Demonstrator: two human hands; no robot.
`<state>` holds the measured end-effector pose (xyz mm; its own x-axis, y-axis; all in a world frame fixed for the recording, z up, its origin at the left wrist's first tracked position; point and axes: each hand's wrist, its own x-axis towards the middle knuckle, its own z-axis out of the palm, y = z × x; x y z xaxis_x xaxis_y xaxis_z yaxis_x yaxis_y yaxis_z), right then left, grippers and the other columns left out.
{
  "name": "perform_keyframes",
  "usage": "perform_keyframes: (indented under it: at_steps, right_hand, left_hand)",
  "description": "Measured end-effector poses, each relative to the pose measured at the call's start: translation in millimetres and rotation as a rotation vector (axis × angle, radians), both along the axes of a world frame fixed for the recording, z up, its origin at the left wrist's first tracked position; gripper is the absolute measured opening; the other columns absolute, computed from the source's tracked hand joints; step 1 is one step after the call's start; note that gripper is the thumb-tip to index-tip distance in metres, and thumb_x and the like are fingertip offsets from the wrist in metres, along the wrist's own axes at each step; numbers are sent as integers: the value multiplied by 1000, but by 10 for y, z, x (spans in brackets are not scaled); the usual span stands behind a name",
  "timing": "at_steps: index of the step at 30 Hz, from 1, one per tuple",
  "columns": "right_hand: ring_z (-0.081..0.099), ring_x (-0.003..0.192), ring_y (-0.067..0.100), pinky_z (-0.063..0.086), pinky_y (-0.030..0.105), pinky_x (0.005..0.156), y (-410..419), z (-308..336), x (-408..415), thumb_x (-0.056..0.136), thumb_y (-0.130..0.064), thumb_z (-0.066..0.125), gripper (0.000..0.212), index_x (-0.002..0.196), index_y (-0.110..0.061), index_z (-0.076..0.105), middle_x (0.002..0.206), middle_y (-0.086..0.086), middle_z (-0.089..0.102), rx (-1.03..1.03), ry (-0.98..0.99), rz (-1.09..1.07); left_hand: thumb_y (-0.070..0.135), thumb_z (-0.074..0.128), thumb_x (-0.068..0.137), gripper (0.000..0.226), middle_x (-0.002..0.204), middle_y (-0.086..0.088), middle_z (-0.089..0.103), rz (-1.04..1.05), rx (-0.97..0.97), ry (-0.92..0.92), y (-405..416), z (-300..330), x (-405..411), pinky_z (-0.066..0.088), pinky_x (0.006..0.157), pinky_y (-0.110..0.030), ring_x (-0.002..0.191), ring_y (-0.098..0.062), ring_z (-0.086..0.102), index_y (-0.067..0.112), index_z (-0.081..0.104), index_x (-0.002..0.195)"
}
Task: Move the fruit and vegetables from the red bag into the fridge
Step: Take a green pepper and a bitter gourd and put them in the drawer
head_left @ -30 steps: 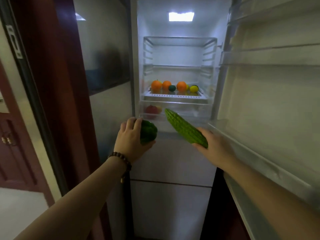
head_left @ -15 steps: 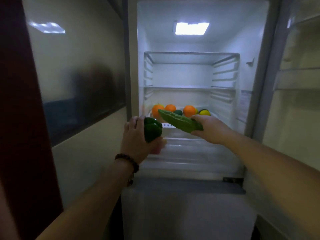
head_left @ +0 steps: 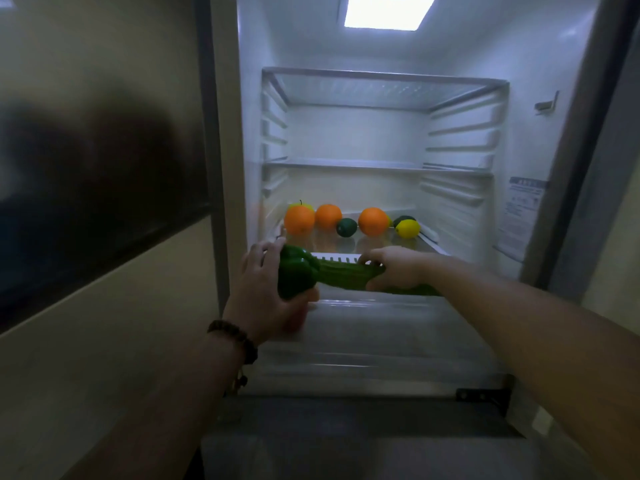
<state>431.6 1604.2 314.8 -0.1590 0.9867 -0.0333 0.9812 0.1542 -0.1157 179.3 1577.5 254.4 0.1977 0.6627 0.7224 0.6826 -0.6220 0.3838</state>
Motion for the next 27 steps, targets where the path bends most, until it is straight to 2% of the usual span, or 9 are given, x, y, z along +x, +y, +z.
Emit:
perform_keyframes:
  at_steps: [6,10,18,20,24,27]
  right_hand:
    - [50,113,21,42,45,101,275,-207,178,85,-33,65,58,134,-36,35,133,-1,48,-118,24,-17]
    - [50,114,20,41,46,101,383,-368,303,86,-36,62,52,133,-35,38,130,-2,50,-237,-51,-26]
    - [53,102,21,45,42,94,617,-597,314,87,-40,58,50,133,-30,40,118,0,53,-289,-203,-58]
    - [53,105,21,45,40,92,607,-610,306,89,-38,56,52,136,-31,36,122,1,52,-290,-190,-57]
    - [46,123,24,39,42,104,551,-588,284,93,-33,54,59,144,-28,25,141,4,43,-294,-165,-58]
    - [44,126,22,38,41,106,457,-496,258,92,-35,54,58,143,-29,27,143,1,41,-295,-57,-47]
  left_hand:
    - [70,58,66,94,137,-5,35,-29,-11,-67,76,-145,21,47,96,-44,119,-20,43,17,32,140]
    - [69,59,65,94,137,-6,36,-14,12,-69,113,-176,23,46,95,-45,119,-20,43,18,32,138]
    - [62,60,64,91,135,-8,38,-5,45,-65,135,-202,46,43,88,-33,112,-9,37,16,33,138]
    - [61,61,65,91,134,-9,39,-4,59,-59,145,-212,41,42,87,-32,111,-9,37,15,34,137]
    - [64,59,64,92,133,-10,38,-7,54,-55,148,-229,34,43,84,-32,109,-11,38,16,32,138]
    - [66,57,64,93,135,-10,37,-1,38,-52,147,-233,28,44,86,-34,110,-11,37,17,31,139]
